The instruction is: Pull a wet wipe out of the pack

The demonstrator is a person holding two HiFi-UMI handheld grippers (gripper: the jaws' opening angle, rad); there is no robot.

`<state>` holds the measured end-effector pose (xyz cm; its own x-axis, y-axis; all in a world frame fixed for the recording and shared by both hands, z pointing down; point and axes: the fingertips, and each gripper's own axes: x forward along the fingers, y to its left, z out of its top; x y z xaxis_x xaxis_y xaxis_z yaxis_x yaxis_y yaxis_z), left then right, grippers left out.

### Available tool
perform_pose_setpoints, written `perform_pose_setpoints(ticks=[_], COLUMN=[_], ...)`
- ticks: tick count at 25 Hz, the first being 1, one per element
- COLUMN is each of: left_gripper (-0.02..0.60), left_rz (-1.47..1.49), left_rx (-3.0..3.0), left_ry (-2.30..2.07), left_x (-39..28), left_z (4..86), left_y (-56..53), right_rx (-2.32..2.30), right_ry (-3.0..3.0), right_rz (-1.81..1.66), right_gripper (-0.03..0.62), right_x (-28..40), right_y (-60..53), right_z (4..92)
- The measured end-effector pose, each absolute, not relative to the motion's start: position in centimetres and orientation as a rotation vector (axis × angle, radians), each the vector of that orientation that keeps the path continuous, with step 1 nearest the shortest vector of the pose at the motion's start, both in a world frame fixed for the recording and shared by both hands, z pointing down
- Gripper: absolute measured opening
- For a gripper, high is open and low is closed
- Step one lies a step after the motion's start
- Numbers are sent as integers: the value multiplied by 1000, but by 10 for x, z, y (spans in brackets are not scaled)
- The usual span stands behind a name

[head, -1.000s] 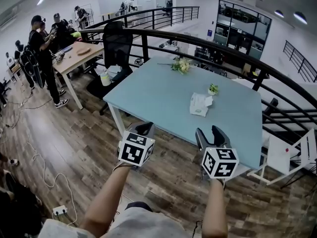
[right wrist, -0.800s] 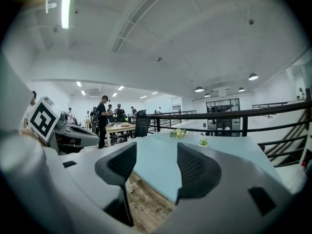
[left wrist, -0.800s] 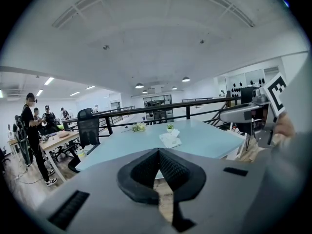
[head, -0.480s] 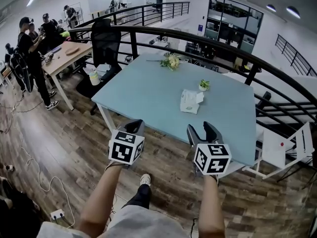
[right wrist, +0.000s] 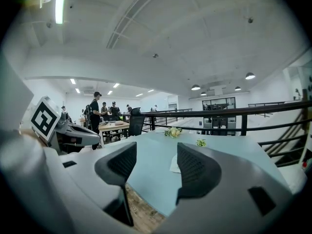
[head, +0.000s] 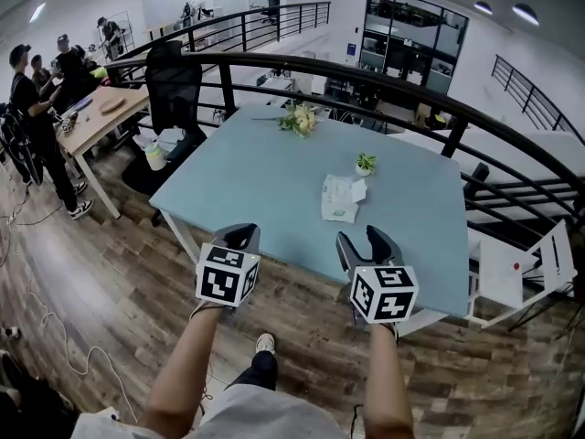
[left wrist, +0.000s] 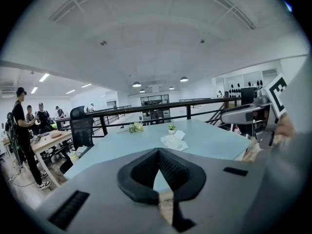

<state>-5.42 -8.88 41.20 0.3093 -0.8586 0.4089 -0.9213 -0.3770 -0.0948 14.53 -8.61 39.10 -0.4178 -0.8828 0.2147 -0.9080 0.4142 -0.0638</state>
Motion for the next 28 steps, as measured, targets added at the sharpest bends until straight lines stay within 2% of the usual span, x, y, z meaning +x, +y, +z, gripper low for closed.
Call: perform_pose_setpoints(ticks=[12,28], left_gripper=[-8,-6], left_rz=[616,659], left_rx=[2435,2574], left_ry=[-1591,-1401], left_x=[-57,-27], left_z=[408,406], left_y=[-179,-279], right_rx=[1640,1768], right_ry=[-2463,-2328], right_rz=[281,376], right_gripper=[244,242], right_x=[140,158], right_y=[-166,-231], right_z=[389,398])
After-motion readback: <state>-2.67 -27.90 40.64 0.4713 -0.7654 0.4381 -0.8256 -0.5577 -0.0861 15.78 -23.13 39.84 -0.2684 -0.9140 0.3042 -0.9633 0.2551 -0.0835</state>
